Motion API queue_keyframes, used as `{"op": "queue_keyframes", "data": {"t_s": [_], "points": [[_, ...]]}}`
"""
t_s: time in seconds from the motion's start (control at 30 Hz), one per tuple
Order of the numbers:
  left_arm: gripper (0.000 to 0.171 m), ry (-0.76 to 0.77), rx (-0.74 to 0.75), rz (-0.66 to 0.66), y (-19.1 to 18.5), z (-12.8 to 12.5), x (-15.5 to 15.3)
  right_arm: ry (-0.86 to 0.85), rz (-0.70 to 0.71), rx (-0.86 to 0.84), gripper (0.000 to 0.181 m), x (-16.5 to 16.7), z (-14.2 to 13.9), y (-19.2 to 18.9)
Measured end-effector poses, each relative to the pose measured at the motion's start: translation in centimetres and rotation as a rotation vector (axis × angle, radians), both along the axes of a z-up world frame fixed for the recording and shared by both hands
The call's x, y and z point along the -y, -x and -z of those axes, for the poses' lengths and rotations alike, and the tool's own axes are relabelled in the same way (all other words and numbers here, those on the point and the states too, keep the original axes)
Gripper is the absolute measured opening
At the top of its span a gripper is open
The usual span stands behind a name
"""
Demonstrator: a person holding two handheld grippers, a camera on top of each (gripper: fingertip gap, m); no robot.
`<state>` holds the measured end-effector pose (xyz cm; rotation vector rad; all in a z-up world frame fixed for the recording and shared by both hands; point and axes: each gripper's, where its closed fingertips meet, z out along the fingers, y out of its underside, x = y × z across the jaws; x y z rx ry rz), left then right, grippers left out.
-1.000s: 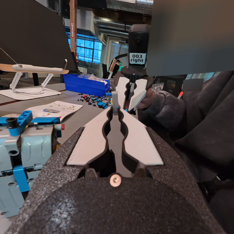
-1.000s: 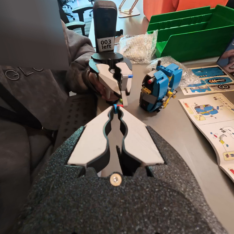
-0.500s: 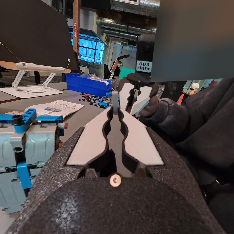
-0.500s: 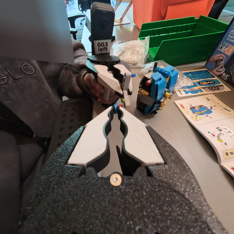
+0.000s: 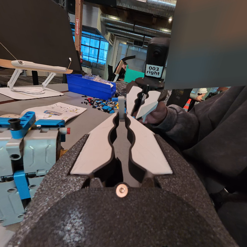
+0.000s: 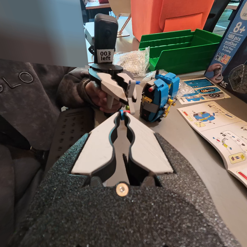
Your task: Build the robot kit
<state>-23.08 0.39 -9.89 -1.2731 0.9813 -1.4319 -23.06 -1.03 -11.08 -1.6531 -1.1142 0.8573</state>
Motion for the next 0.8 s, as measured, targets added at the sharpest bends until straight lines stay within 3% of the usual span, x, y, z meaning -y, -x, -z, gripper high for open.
{"op": "queue_keyframes", "data": {"t_s": [0.47, 0.63, 0.8], "points": [[0.007, 0.018, -0.020, -0.002, -0.1, 0.3, -0.2, -0.015, 0.024, 0.040, 0.006, -0.3, 0.6, -0.1], [0.007, 0.024, -0.028, -0.004, -0.1, 0.5, -0.3, -0.003, 0.067, 0.031, 0.022, -1.2, 0.8, -0.4], [0.007, 0.026, -0.027, 0.025, -0.2, 0.5, 0.2, 0.037, 0.015, -0.044, 0.026, -0.9, 0.7, -0.2]]}}
